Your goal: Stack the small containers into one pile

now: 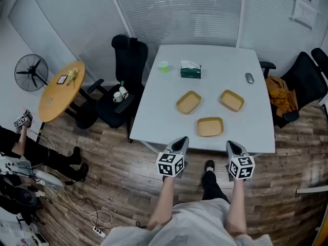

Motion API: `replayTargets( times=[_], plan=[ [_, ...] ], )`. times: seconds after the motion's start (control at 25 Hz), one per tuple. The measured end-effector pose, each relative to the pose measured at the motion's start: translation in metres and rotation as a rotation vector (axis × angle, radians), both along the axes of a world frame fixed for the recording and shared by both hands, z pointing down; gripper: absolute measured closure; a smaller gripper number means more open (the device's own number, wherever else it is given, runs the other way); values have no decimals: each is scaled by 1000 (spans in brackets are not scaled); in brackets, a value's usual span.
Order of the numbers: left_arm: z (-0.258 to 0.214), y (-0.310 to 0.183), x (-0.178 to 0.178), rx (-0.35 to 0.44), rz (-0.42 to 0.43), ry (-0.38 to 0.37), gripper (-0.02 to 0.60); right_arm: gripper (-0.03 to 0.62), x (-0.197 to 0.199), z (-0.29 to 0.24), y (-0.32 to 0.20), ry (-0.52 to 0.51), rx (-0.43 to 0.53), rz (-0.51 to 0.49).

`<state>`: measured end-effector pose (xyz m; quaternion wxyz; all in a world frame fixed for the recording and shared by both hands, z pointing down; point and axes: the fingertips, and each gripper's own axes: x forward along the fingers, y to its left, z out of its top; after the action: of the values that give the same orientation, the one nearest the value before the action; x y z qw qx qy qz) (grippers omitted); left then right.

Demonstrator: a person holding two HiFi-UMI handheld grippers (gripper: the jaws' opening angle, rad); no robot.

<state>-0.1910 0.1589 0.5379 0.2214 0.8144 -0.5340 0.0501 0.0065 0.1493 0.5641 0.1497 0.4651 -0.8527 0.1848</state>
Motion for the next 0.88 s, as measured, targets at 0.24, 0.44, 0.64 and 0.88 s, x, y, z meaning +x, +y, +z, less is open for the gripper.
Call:
replayTargets(
  times=[0.24,0.44,0.64,0.88],
  plan=[
    [18,-59,11,-65,-23,-16,577,594,11,15,-64,0,-51,-14],
    [38,-102,12,-118,-60,-26,577,594,10,30,-108,4,-100,-52],
    [66,-126,15,-189,-102,-27,577,594,11,55,-137,24,-160,-80],
    [111,-131,15,-308,-122,-63,575,594,11,93,-153,28,-244,-88]
  ],
)
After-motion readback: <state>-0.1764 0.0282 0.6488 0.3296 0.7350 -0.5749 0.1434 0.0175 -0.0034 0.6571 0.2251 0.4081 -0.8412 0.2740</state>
